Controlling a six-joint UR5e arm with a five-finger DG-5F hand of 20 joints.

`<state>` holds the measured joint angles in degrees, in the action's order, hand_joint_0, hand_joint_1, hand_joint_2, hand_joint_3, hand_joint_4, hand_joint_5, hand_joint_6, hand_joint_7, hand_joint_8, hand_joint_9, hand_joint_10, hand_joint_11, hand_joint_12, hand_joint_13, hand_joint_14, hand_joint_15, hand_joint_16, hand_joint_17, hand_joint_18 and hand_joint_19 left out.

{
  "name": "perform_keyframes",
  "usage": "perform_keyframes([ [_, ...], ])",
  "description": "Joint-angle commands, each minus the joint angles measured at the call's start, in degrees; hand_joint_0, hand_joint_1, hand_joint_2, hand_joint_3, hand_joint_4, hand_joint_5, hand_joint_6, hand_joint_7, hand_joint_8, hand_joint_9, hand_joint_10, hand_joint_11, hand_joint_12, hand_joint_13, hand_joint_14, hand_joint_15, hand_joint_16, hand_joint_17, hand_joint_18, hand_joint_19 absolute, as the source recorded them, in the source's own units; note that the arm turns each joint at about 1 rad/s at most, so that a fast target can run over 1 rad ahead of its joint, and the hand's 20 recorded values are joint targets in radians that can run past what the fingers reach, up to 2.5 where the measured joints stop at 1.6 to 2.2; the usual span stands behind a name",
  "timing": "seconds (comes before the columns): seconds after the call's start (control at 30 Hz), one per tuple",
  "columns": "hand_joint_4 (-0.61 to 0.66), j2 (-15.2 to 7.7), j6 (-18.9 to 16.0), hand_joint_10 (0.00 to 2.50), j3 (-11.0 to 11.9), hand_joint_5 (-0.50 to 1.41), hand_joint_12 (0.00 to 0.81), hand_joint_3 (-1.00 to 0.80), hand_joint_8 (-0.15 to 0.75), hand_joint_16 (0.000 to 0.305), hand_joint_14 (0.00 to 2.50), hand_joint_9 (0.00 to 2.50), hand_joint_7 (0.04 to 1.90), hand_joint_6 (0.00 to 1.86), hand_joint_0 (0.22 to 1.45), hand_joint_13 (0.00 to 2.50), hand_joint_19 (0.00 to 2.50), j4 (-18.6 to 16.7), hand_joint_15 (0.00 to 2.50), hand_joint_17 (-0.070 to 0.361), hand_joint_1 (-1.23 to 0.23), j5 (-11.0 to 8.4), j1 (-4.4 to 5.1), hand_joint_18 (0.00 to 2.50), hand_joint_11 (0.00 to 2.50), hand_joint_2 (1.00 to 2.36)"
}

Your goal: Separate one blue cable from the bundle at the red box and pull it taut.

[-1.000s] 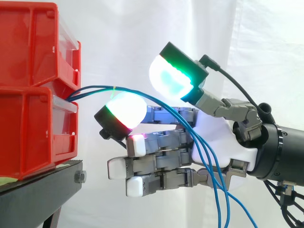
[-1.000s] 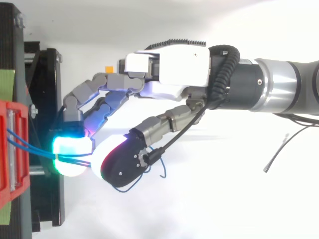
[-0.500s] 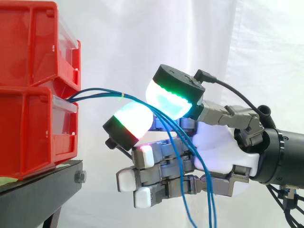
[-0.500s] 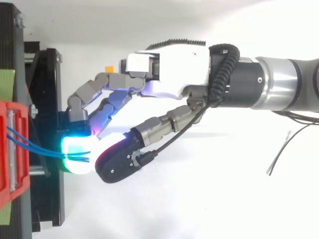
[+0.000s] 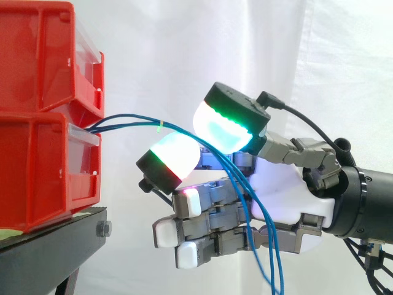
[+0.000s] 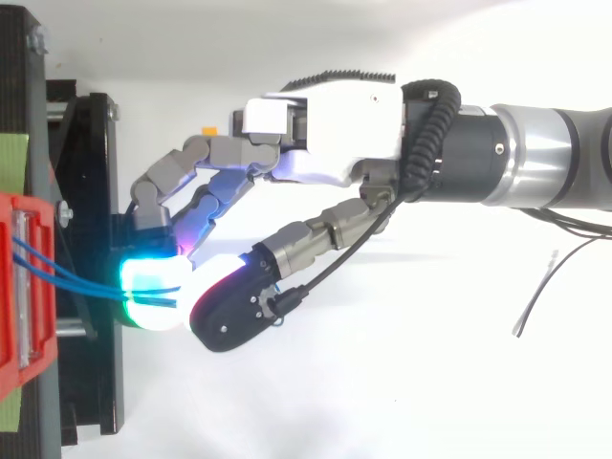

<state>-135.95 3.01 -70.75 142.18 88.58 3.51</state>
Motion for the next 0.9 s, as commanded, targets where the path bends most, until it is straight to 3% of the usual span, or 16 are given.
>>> perform_keyframes([
  [0.0, 0.14, 0.0, 0.0, 0.02, 0.0, -0.17, 0.355, -0.43, 0.315, 0.046, 0.02, 0.84, 1.12, 0.9, 0.56, 0.76, 0.6, 0.1, 0.56, 0.103, -0.69, 0.28, -0.17, 0.67, 0.93, 1.0],
  [0.17, 0.15, 0.0, 0.0, 0.02, 0.0, -0.16, 0.356, -0.5, 0.32, 0.046, 0.02, 0.86, 1.14, 0.89, 0.56, 0.76, 0.6, 0.5, 0.56, 0.103, -0.69, 0.28, -0.35, 0.67, 0.95, 1.0],
  [0.37, 0.15, 0.0, 0.1, 0.02, 0.0, -0.16, 0.348, -0.5, 0.312, 0.043, 0.02, 0.86, 1.15, 0.9, 0.59, 0.76, 0.6, 0.3, 0.56, 0.096, -0.83, 0.19, -0.35, 0.69, 0.96, 1.0],
  [0.5, 0.08, 0.0, 0.3, 0.02, 0.3, -0.16, 0.341, -0.29, 0.312, 0.041, 0.02, 0.87, 1.25, 0.91, 0.64, 0.78, 0.6, 0.2, 0.56, 0.093, -0.83, 0.01, -0.09, 0.72, 0.97, 1.02],
  [0.63, 0.04, 0.0, 0.5, 0.02, 0.2, -0.16, 0.343, -0.23, 0.311, 0.041, 0.02, 0.88, 1.27, 0.93, 0.67, 0.79, 0.6, 0.5, 0.57, 0.092, -0.85, -0.08, -0.09, 0.74, 0.97, 1.02],
  [0.77, 0.04, 0.0, 0.7, 0.02, 0.2, -0.17, 0.344, -0.31, 0.311, 0.041, 0.02, 0.88, 1.18, 0.93, 0.68, 0.79, 0.62, 0.5, 0.58, 0.092, -0.87, -0.08, -0.09, 0.75, 0.97, 1.02],
  [0.83, 0.1, 0.0, 0.8, 0.02, 0.2, -0.16, 0.343, -0.49, 0.306, 0.041, 0.02, 0.87, 1.16, 0.93, 0.68, 0.79, 0.62, 0.4, 0.57, 0.092, -0.9, -0.08, -0.09, 0.75, 0.97, 1.0],
  [0.87, 0.11, 0.0, 0.8, 0.02, 0.3, -0.16, 0.344, -0.5, 0.307, 0.041, 0.02, 0.87, 1.16, 0.92, 0.68, 0.79, 0.63, 0.5, 0.58, 0.092, -0.89, -0.08, -0.09, 0.75, 0.96, 1.0],
])
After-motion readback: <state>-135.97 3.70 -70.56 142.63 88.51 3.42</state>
